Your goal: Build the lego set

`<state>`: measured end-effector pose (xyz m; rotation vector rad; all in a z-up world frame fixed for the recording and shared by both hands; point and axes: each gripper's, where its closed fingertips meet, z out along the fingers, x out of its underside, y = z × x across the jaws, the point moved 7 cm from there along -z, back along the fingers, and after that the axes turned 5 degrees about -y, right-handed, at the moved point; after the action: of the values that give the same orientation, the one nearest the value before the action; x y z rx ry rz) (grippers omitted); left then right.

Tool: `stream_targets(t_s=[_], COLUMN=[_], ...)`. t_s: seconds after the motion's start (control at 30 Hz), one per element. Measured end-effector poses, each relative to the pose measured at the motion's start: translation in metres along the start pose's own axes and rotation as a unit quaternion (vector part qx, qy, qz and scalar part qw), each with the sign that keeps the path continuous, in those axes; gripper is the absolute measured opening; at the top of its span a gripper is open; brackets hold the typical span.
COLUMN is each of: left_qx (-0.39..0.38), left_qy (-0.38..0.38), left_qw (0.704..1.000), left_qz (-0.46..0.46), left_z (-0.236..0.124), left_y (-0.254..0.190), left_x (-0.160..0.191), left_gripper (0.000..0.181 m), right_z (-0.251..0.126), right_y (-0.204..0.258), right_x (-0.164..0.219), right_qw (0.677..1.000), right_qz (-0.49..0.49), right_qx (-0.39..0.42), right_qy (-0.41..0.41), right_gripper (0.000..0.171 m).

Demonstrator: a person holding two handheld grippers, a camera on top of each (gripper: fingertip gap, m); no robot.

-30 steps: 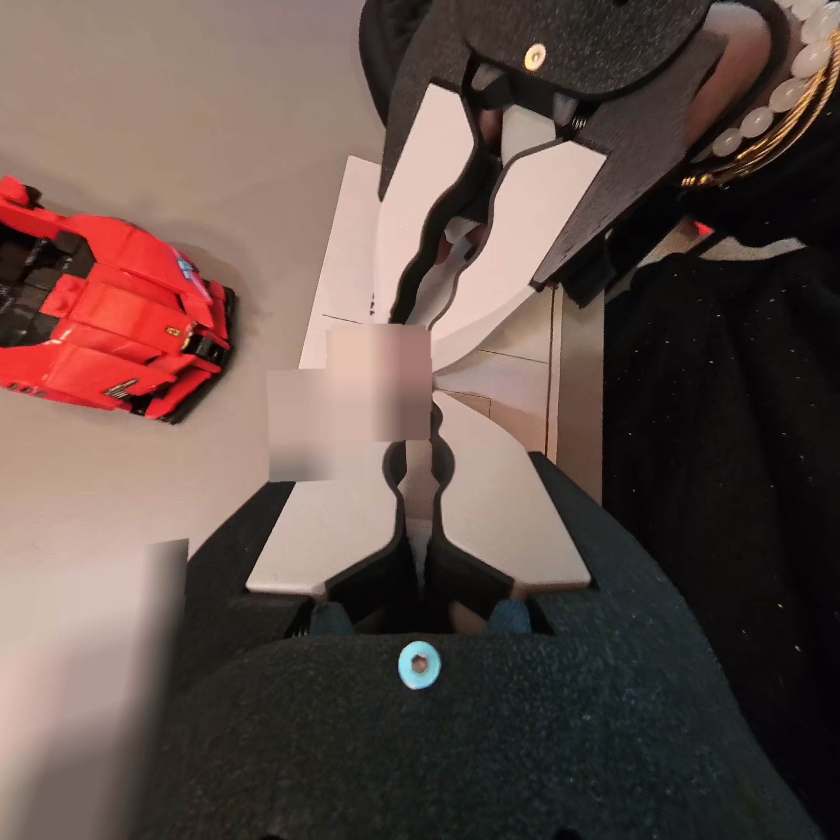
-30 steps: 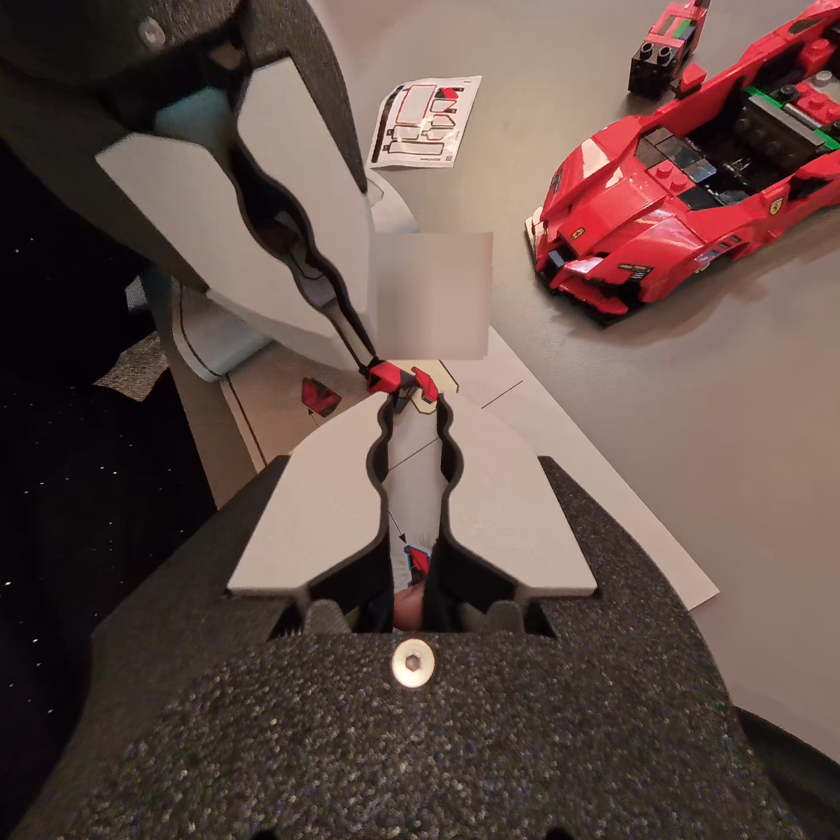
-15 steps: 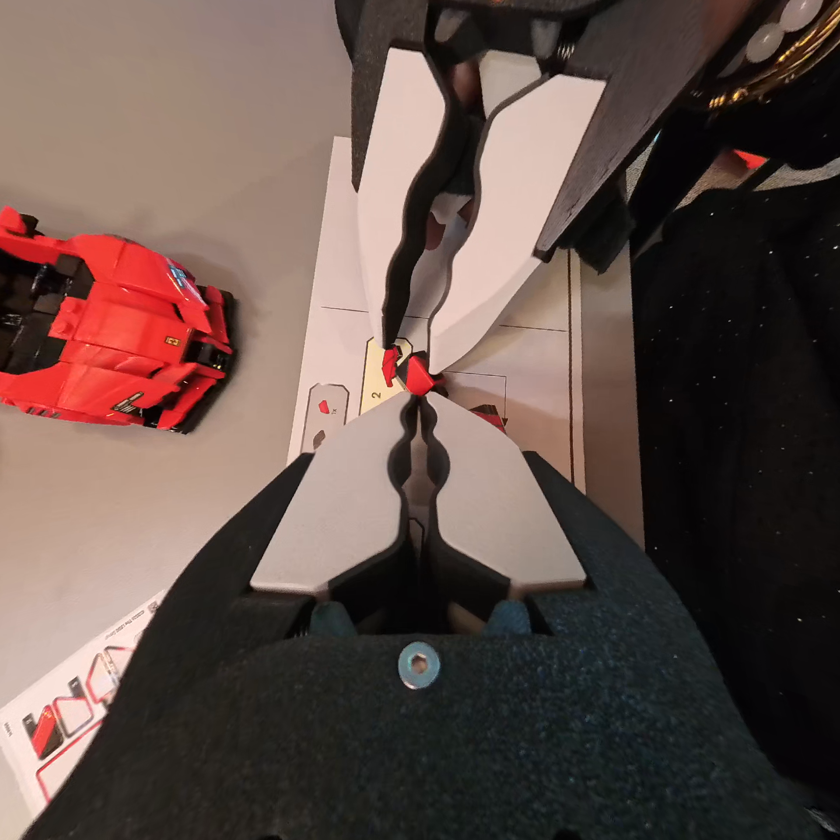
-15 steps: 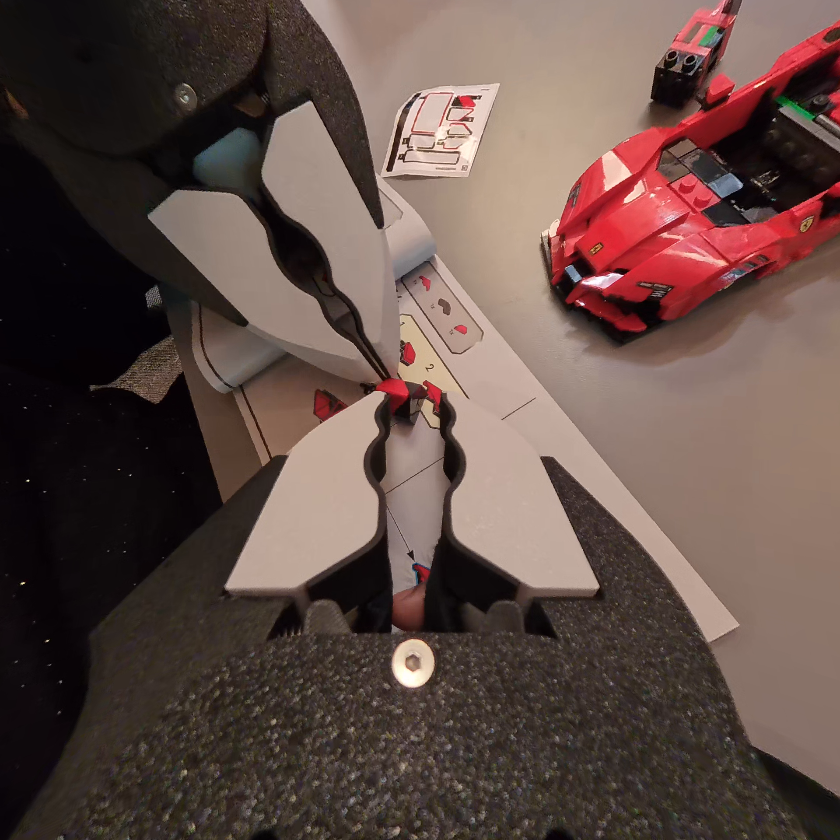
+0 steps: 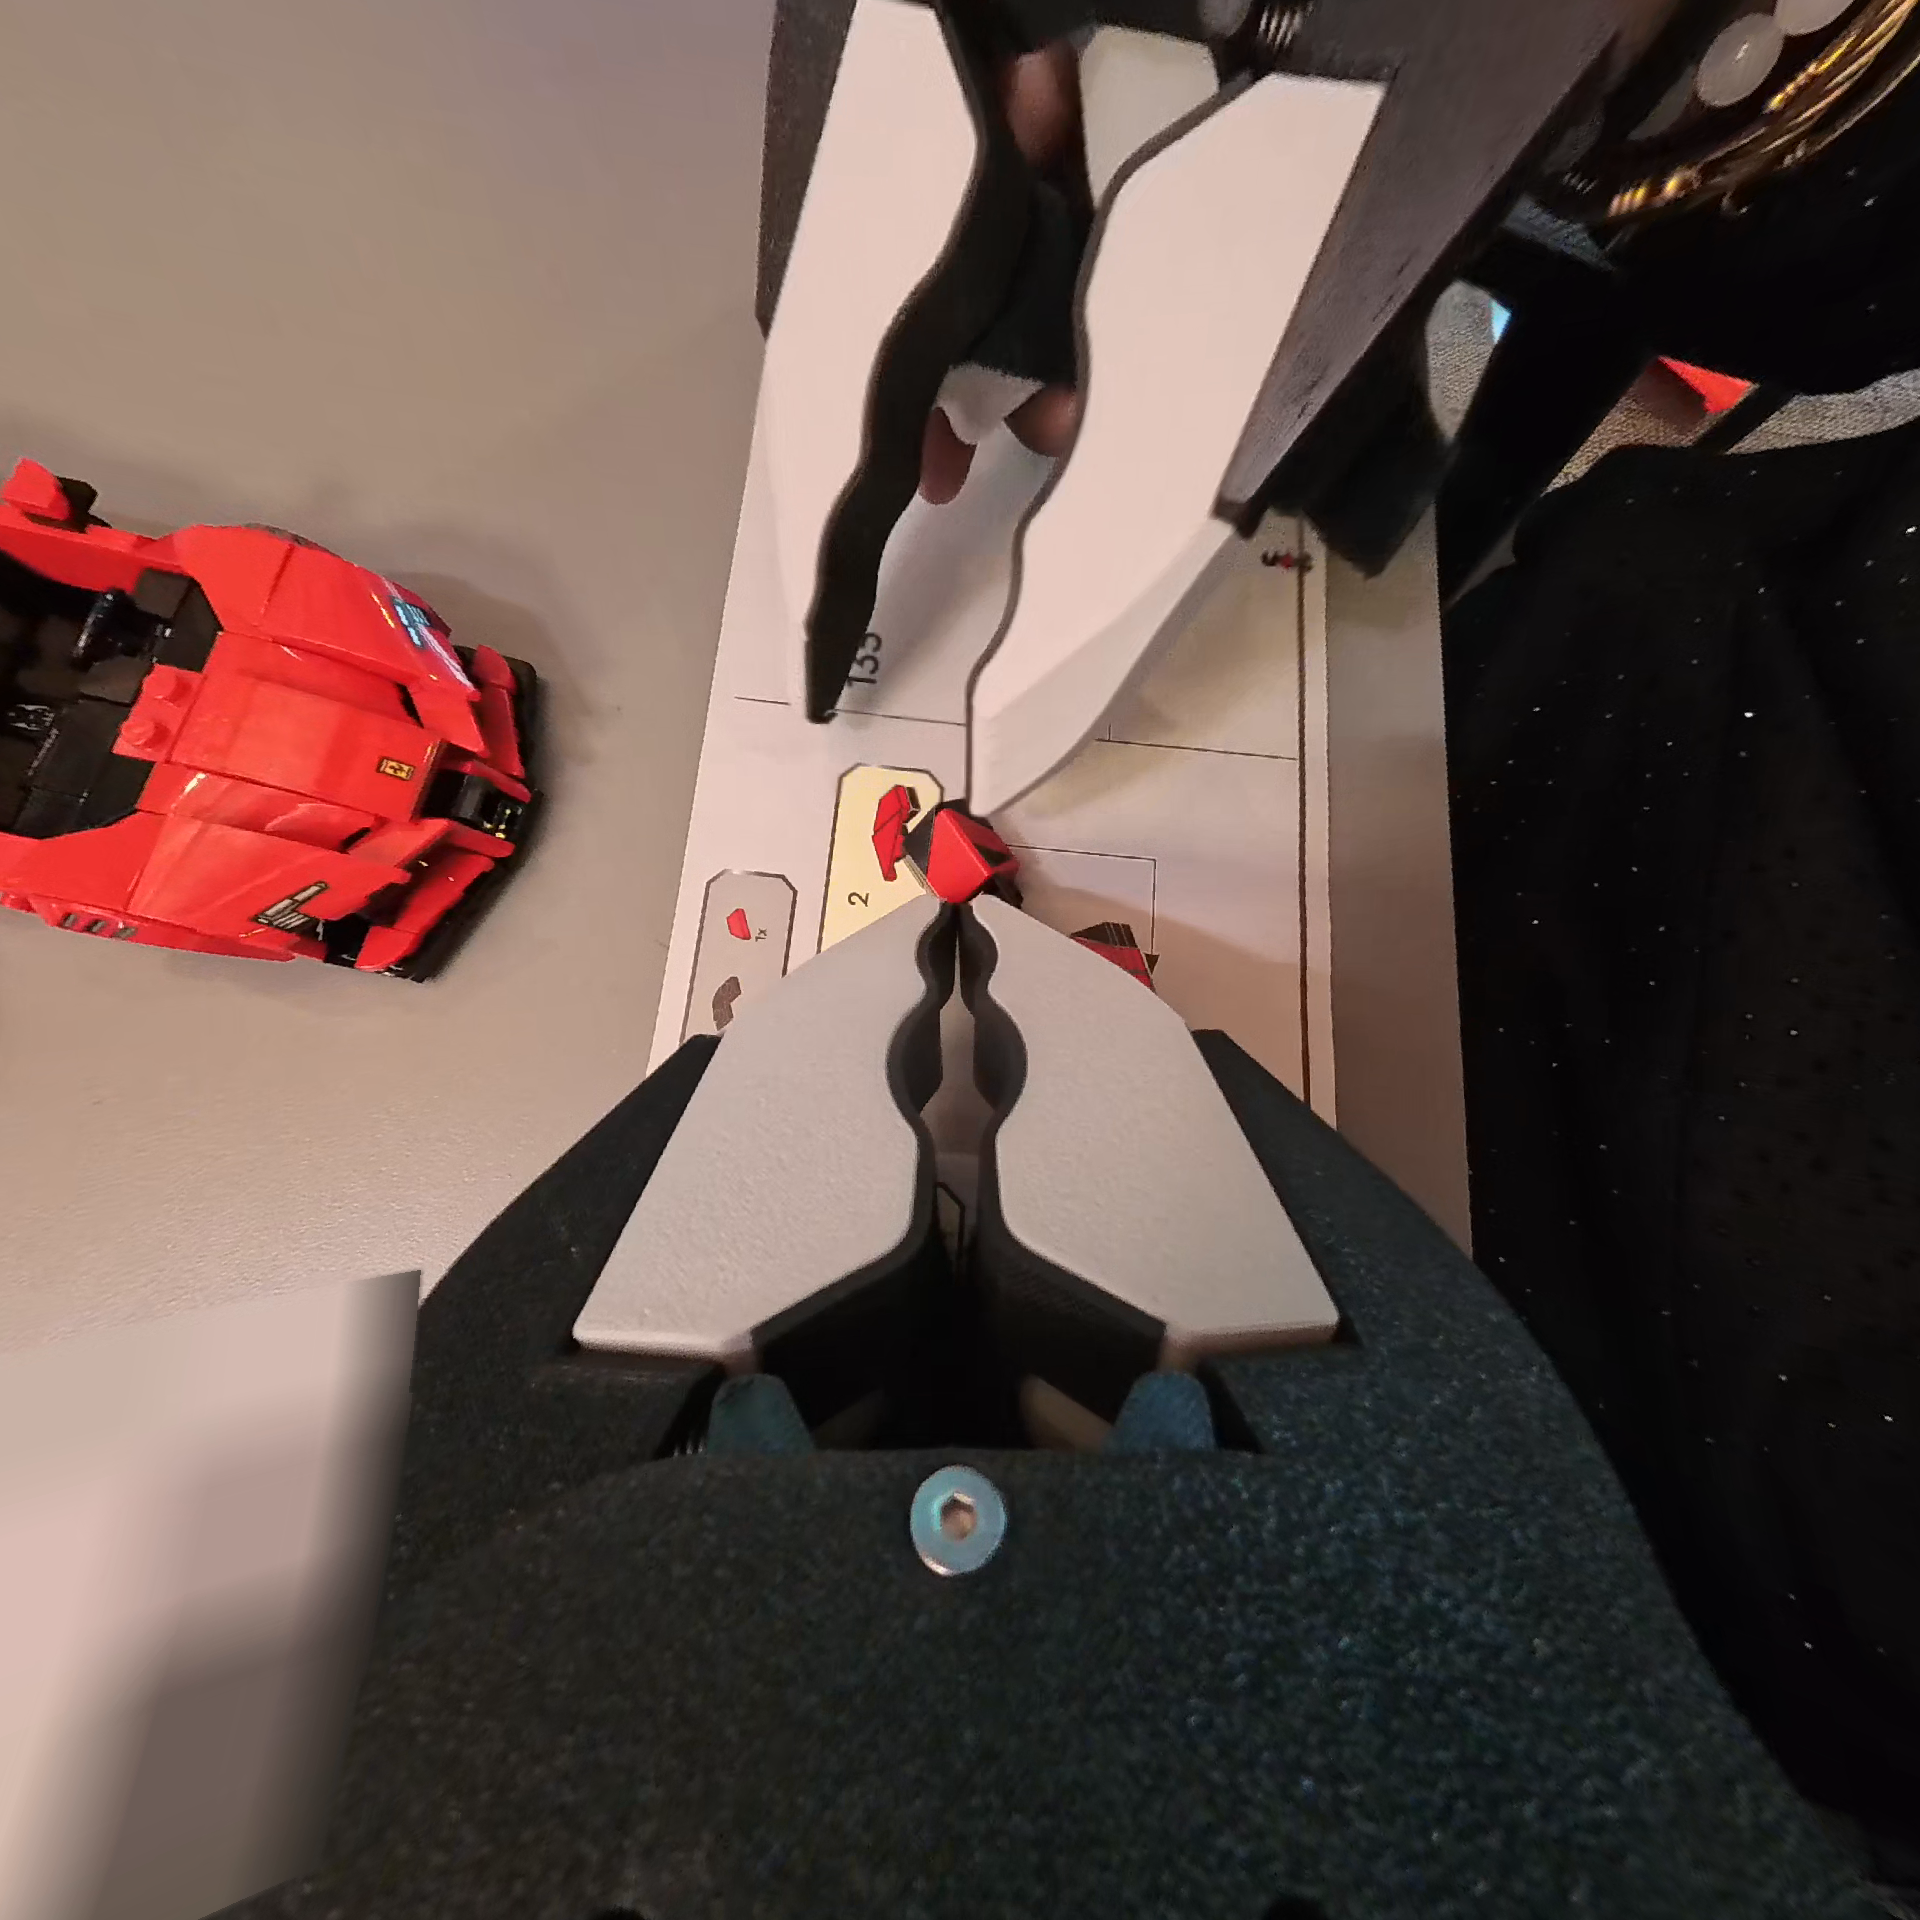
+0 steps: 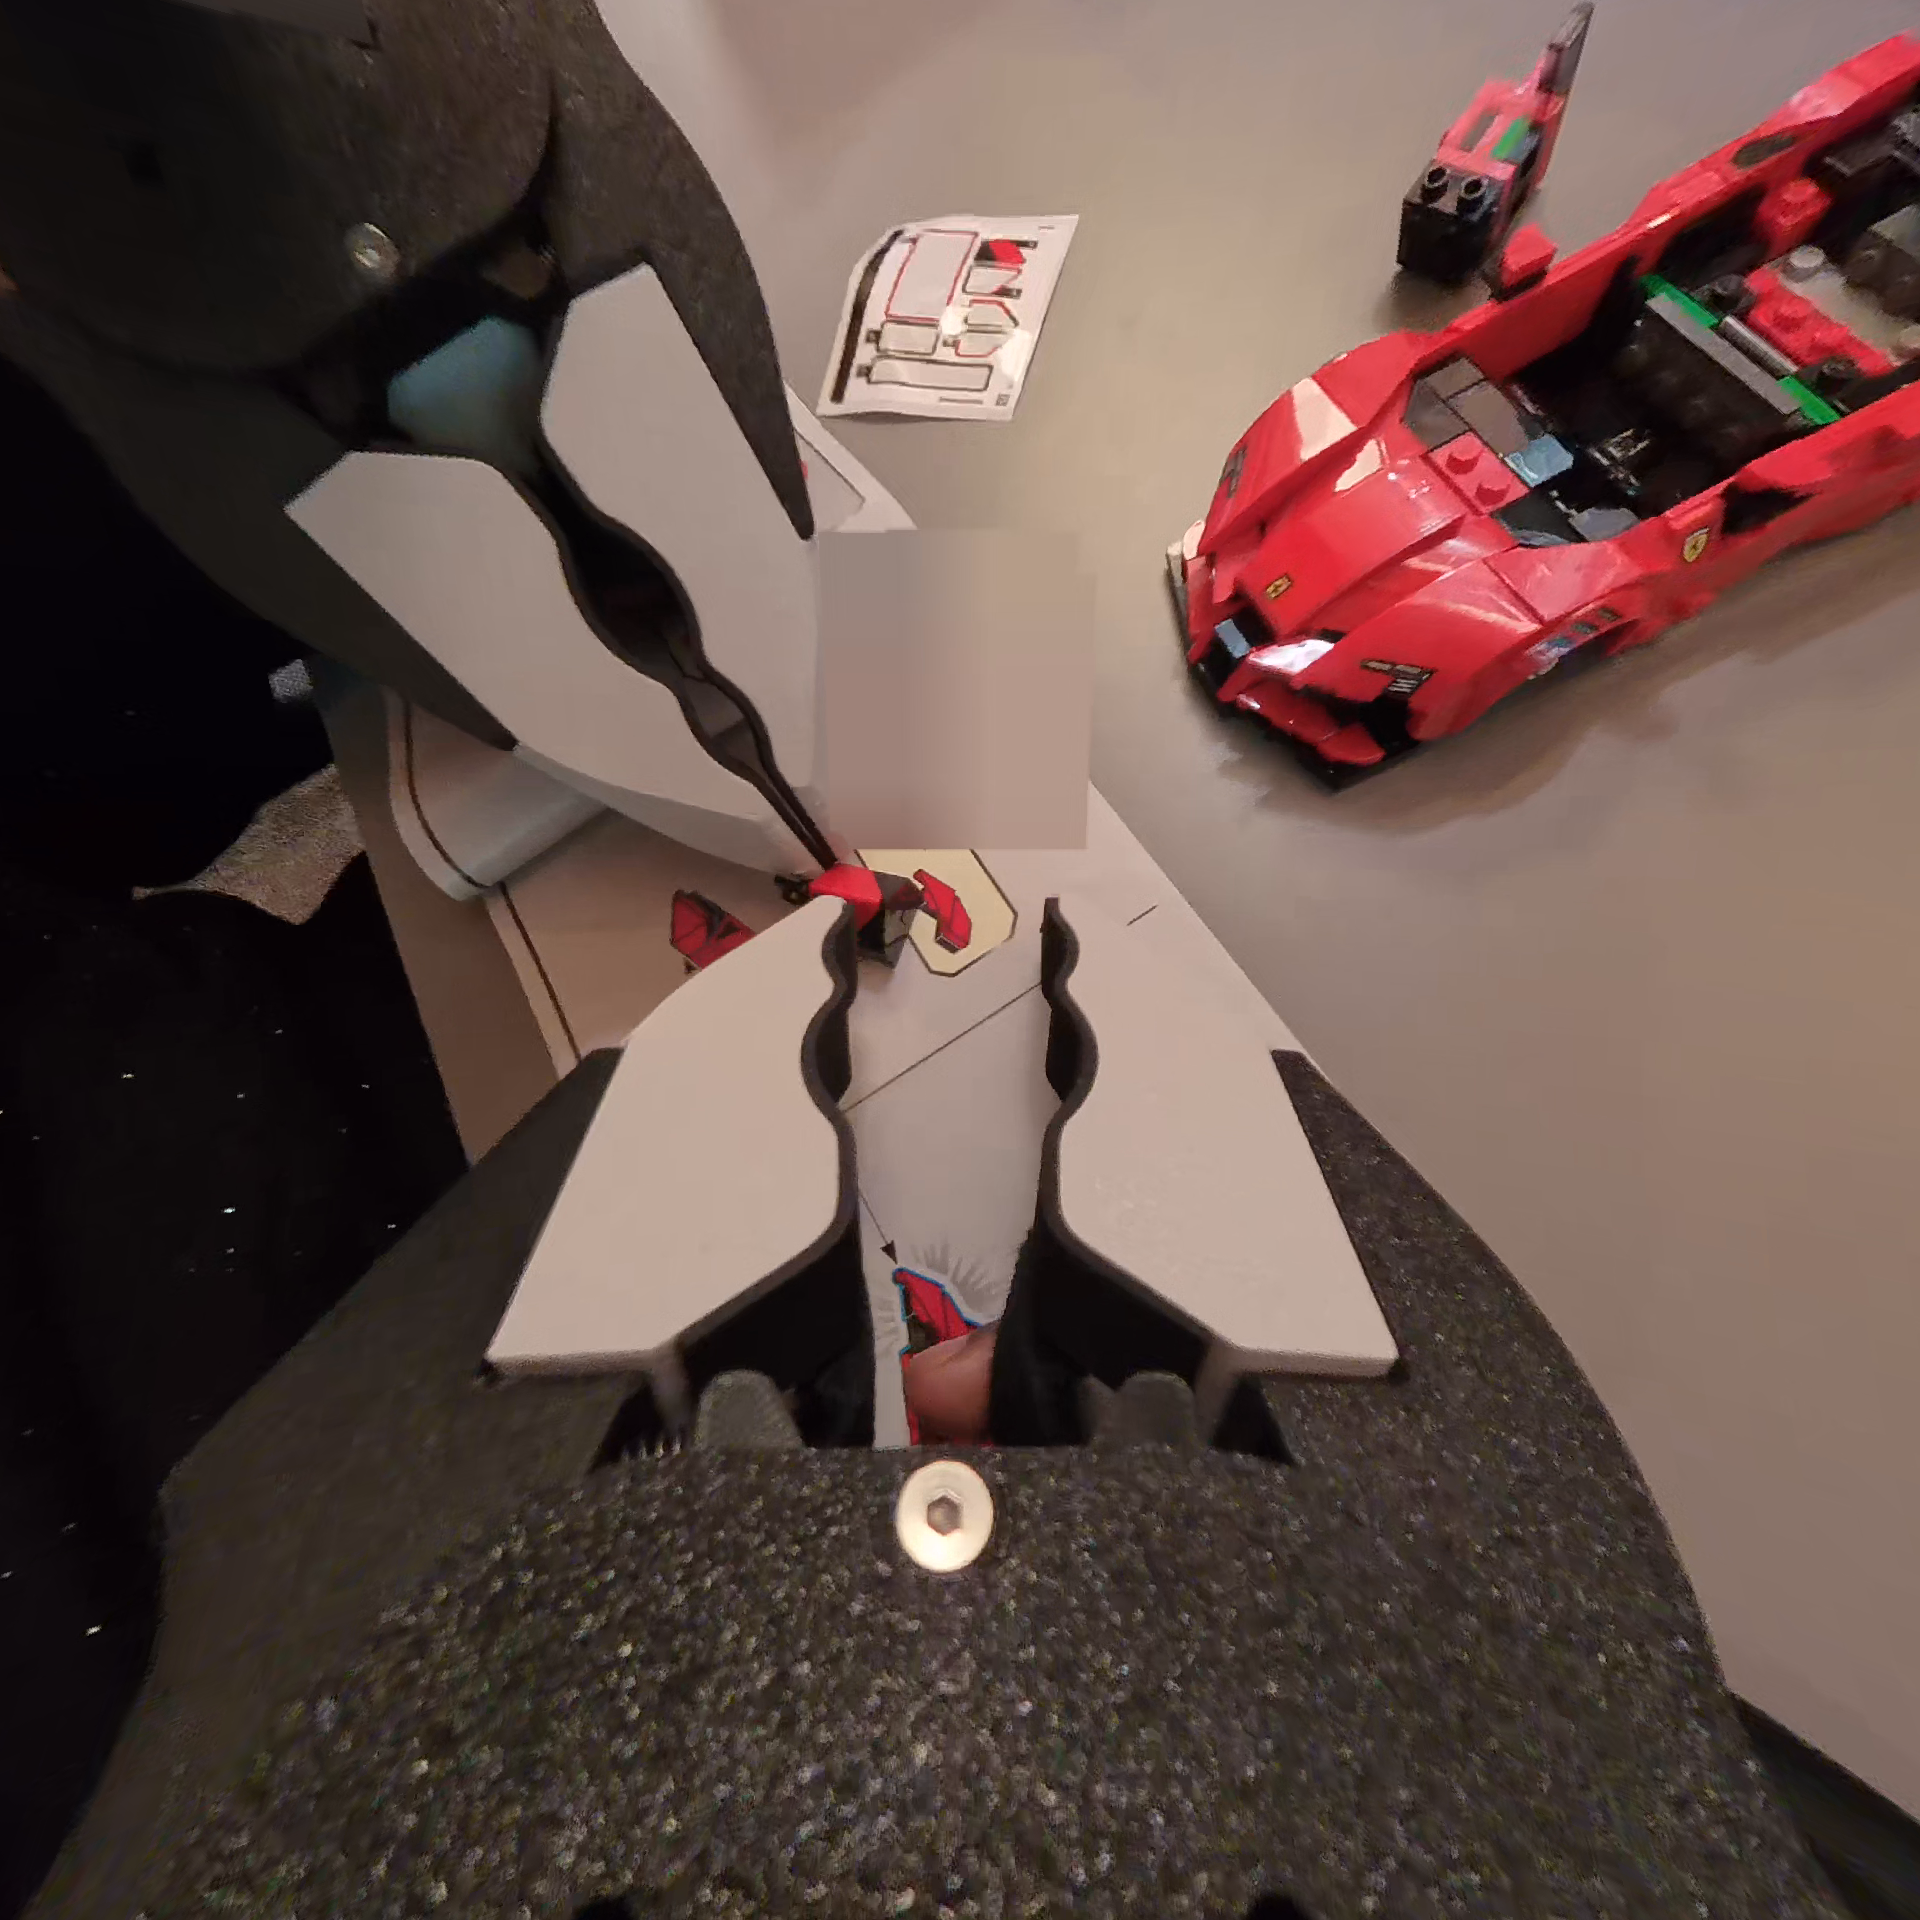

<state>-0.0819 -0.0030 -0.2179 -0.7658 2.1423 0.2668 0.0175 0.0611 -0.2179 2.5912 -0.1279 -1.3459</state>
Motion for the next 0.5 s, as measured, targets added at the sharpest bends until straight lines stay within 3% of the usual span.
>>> stream_targets(t_s=[0.5], left_qx=[-0.004], left_qy=[0.001], left_qw=[1.000], left_qz=[0.004], left_z=[0.0003], left_y=[-0.0007], left_x=[-0.0006], left_gripper=[0.000], right_z=[0.0061], right_y=[0.0028], right_x=[0.0032], right_qw=[1.000], right_qz=[-0.015], right_qx=[-0.004], right_qy=[0.018], right_gripper=[0.038])
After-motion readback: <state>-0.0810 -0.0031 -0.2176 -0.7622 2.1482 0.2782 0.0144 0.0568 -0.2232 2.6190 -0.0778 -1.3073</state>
